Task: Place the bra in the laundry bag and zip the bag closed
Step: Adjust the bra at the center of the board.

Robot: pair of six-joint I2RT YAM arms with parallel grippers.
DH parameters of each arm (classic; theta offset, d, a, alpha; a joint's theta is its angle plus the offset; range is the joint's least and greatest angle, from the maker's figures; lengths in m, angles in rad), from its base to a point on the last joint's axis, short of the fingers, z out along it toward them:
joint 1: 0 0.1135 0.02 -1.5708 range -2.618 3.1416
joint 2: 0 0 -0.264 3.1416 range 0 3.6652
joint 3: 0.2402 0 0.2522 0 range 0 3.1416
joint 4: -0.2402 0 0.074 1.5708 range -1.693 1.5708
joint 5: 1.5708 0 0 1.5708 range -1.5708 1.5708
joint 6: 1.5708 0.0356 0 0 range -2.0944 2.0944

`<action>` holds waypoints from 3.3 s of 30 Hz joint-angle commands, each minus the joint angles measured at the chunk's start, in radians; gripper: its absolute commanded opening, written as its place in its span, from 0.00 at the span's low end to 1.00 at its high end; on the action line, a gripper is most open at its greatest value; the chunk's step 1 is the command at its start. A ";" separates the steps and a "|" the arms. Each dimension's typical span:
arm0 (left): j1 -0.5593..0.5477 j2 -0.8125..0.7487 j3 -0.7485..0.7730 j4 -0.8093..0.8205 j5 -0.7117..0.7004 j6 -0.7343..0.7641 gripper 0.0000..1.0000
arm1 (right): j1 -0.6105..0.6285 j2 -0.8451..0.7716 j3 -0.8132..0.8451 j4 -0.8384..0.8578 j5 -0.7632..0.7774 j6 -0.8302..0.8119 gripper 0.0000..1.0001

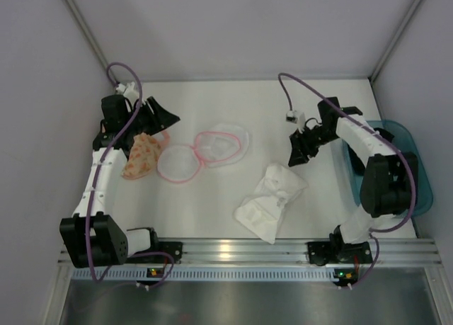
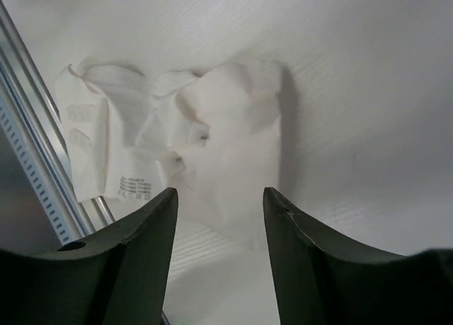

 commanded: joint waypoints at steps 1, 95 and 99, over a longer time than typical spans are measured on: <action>0.007 -0.025 -0.004 0.048 0.012 0.018 0.49 | -0.085 0.091 0.043 -0.062 -0.095 0.008 0.52; 0.023 -0.128 -0.121 0.125 0.079 -0.023 0.48 | 0.324 -0.273 -0.276 0.591 0.882 0.135 0.00; 0.021 -0.154 -0.205 0.209 0.258 -0.148 0.47 | 0.315 -0.228 -0.222 0.618 0.899 0.131 0.00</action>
